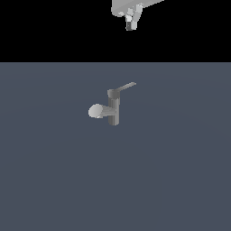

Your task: Turn on the faucet by rotating a designated handle.

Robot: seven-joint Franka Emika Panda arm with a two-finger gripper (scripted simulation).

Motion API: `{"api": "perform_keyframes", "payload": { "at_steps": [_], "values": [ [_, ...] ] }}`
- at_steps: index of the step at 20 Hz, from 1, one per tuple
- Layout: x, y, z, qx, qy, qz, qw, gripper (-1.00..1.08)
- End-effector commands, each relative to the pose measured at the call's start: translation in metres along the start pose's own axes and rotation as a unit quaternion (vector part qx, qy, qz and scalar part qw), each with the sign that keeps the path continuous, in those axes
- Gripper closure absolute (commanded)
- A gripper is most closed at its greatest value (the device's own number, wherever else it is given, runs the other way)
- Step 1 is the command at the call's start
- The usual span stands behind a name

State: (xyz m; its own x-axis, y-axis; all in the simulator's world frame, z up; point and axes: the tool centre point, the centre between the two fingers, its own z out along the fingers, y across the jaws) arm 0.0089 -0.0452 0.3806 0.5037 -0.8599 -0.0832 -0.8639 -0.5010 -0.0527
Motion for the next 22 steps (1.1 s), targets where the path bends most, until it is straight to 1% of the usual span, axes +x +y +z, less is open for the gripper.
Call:
{"api": "perform_keyframes", "payload": {
  "at_steps": [1, 5, 9, 16, 22],
  "values": [
    [0.013, -0.012, 0.017, -0.001, 0.002, 0.038, 0.9993, 1.08],
    [0.033, -0.029, 0.046, -0.003, 0.007, 0.096, 0.9954, 1.08],
    [0.052, -0.045, 0.078, -0.006, 0.014, 0.153, 0.9881, 1.08],
    [0.082, -0.065, 0.135, -0.009, 0.029, 0.245, 0.9691, 1.08],
    [0.098, -0.074, 0.171, -0.011, 0.04, 0.297, 0.9539, 1.08]
  ]
}}
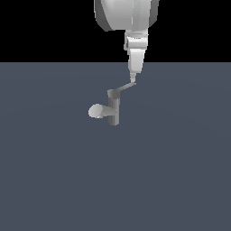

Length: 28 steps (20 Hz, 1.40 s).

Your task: Turn on the faucet by rotating a designated handle.

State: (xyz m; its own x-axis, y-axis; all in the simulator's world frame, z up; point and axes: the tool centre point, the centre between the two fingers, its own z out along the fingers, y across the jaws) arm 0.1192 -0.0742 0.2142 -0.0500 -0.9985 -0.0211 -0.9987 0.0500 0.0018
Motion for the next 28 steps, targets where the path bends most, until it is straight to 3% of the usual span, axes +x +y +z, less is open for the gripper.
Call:
{"api": "perform_keyframes", "payload": {
  "at_steps": [1, 14, 28],
  "values": [
    [0.002, -0.006, 0.013, 0.001, 0.004, 0.02, 0.9998, 1.08],
    [0.005, -0.013, 0.032, 0.001, 0.01, 0.047, 0.9989, 1.08],
    [0.005, 0.021, 0.032, 0.001, 0.01, 0.047, 0.9988, 1.08]
  ]
}}
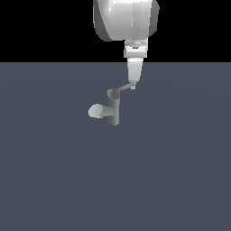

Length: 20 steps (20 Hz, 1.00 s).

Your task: Turn on the faucet by rotating a designated handle.

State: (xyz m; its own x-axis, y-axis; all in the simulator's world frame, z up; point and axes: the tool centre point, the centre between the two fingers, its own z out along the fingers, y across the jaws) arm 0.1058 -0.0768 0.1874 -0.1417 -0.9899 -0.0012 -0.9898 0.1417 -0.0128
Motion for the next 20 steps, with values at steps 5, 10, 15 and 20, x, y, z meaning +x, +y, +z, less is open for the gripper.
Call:
{"api": "perform_keyframes", "payload": {
  "at_steps": [5, 10, 15, 20],
  "values": [
    [0.003, 0.021, 0.005, -0.007, 0.001, 0.001, 1.0, 1.08],
    [0.004, 0.034, 0.005, -0.006, 0.001, 0.001, 1.0, 1.08],
    [-0.001, 0.03, -0.011, 0.011, -0.002, -0.002, 0.9999, 1.08],
    [-0.01, 0.045, -0.008, 0.008, -0.002, -0.002, 1.0, 1.08]
  ]
}}
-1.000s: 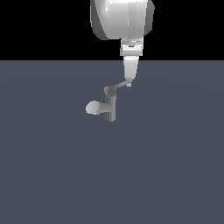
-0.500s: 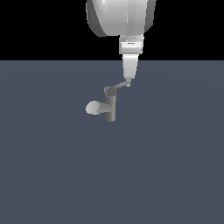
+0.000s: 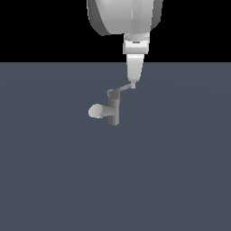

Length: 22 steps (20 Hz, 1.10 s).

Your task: Turn on the faucet by rotating a designated handle.

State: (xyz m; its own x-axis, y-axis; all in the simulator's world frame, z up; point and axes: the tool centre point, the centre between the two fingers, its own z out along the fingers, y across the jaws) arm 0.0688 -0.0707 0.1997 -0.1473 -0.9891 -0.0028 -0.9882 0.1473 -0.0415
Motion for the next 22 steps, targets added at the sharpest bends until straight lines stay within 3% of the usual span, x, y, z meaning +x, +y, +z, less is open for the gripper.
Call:
{"api": "perform_keyframes", "payload": {
  "at_steps": [1, 16, 17, 18, 22],
  "values": [
    [-0.011, 0.011, 0.006, -0.008, -0.001, -0.004, 1.0, 1.08],
    [-0.039, 0.06, 0.015, -0.02, 0.001, -0.002, 0.9998, 1.08],
    [-0.039, 0.06, 0.015, -0.02, 0.001, -0.002, 0.9998, 1.08],
    [-0.029, 0.047, 0.001, -0.003, 0.0, 0.005, 1.0, 1.08],
    [-0.056, 0.053, 0.005, -0.009, 0.0, 0.003, 1.0, 1.08]
  ]
}}
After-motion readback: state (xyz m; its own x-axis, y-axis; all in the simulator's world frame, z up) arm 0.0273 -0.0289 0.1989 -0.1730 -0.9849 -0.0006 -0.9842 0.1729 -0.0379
